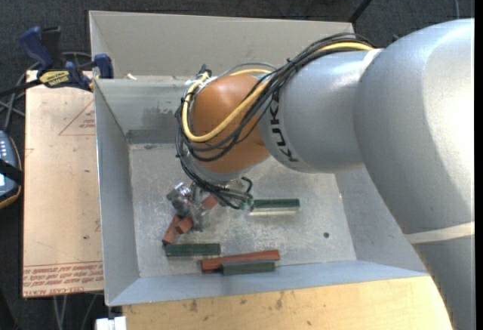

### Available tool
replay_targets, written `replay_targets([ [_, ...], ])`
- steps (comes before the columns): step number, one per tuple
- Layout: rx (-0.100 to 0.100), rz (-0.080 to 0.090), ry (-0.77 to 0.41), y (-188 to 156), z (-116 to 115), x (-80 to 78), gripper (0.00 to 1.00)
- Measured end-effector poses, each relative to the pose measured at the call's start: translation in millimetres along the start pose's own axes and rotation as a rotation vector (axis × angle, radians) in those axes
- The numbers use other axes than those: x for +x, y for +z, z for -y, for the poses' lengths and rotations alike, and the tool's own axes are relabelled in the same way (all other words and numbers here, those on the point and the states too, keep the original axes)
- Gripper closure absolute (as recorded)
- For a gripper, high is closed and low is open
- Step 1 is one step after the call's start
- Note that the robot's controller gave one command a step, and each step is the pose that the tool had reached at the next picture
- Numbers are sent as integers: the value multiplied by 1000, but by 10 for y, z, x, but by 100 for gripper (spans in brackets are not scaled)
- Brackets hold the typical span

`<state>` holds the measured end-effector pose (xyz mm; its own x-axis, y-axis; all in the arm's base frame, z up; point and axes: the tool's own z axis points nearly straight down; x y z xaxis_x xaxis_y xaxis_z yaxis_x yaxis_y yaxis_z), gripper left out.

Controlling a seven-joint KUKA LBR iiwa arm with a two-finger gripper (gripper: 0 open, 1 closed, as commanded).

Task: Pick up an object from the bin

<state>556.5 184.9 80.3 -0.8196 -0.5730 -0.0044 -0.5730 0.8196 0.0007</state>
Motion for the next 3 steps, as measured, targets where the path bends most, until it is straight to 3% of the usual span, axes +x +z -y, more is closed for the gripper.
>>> replay_targets([
  [1, -3, -9, 0, -194, -12, 25, 100],
  [3, 1, 1, 1, -469, -3, -7, 100],
])
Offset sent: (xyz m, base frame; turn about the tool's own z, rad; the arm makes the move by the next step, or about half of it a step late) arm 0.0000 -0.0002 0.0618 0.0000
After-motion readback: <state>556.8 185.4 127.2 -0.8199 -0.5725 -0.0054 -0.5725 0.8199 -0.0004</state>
